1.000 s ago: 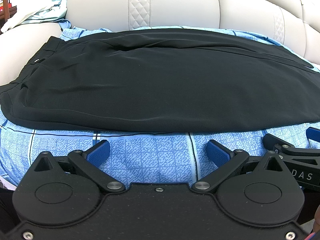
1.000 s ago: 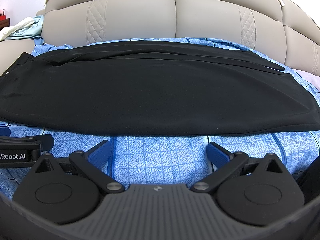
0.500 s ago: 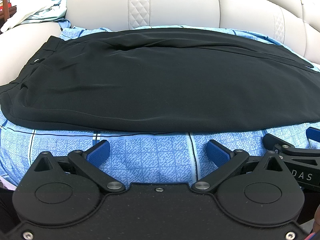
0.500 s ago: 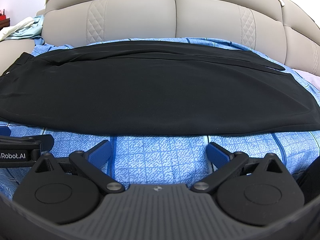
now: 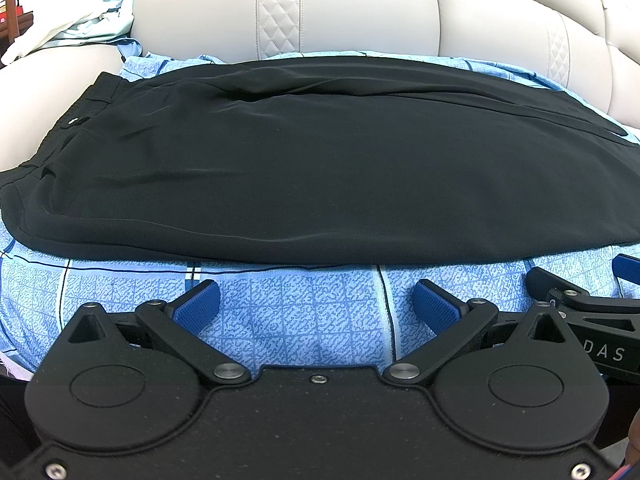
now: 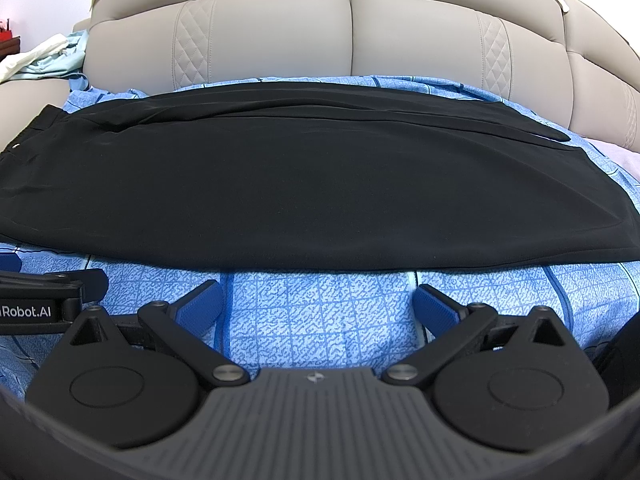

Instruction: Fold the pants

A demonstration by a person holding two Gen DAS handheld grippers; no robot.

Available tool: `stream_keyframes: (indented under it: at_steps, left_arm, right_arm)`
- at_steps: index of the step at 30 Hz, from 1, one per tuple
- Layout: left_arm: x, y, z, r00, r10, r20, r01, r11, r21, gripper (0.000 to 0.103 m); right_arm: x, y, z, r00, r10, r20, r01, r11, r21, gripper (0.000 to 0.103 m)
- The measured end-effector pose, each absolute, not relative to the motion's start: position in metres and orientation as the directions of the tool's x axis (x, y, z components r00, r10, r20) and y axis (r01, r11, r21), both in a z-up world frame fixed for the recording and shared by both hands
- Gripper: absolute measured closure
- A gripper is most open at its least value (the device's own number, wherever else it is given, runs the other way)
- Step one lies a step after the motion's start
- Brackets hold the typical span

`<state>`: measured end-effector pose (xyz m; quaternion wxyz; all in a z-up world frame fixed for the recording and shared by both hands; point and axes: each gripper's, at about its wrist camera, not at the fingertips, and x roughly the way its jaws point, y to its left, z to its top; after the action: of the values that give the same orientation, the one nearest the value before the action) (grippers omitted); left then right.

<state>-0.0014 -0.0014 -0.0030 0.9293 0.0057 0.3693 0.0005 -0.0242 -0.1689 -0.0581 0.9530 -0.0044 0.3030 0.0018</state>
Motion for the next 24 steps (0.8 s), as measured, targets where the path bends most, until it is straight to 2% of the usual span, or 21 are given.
stream_keyframes:
  at_steps: [4,7,8,9,10,13,17,21,24]
  left_arm:
    - [0.001,-0.002,-0.001,0.713,0.008,-0.702,0.005,1.0,0.017,0.0]
    - [0.008,0.0,0.004,0.664,-0.007,-0.748,0.025,1.0,0.013,0.002]
    - [0.011,0.002,0.007,0.647,-0.018,-0.762,0.04,0.999,0.011,0.005]
    - [0.013,0.005,0.012,0.639,-0.027,-0.769,0.052,0.999,0.009,0.014]
    - [0.014,0.008,0.018,0.637,-0.032,-0.77,0.056,0.998,0.005,0.019]
    - [0.023,0.025,0.045,0.651,-0.052,-0.758,0.053,0.998,-0.023,0.018]
    - [0.056,0.052,0.088,0.708,-0.035,-0.705,0.008,0.999,-0.043,0.012]
    - [0.114,0.093,0.12,0.745,0.016,-0.667,-0.114,0.988,-0.105,0.008]
    - [0.163,0.133,0.131,0.783,0.055,-0.62,-0.231,0.951,-0.207,0.005]
  right_arm:
    - [-0.027,-0.171,-0.06,0.811,0.004,-0.585,-0.009,1.0,-0.005,0.0]
    - [-0.025,-0.174,-0.058,0.785,0.01,-0.619,-0.016,1.0,-0.003,0.0]
    - [-0.021,-0.176,-0.054,0.76,0.013,-0.65,-0.018,1.0,0.0,0.0]
    - [-0.014,-0.174,-0.053,0.755,0.01,-0.655,-0.013,1.0,0.001,0.0]
    - [-0.01,-0.176,-0.048,0.734,0.011,-0.679,-0.001,1.0,0.016,0.0]
    - [-0.007,-0.187,-0.029,0.756,0.081,-0.65,-0.017,0.994,0.104,0.0]
    - [0.012,-0.206,0.007,0.785,0.11,-0.609,-0.048,0.992,0.117,0.0]
    - [0.075,-0.228,0.038,0.807,0.148,-0.572,-0.044,0.98,0.192,0.0]
    - [0.135,-0.246,0.056,0.795,0.162,-0.585,-0.003,0.965,0.263,0.0]
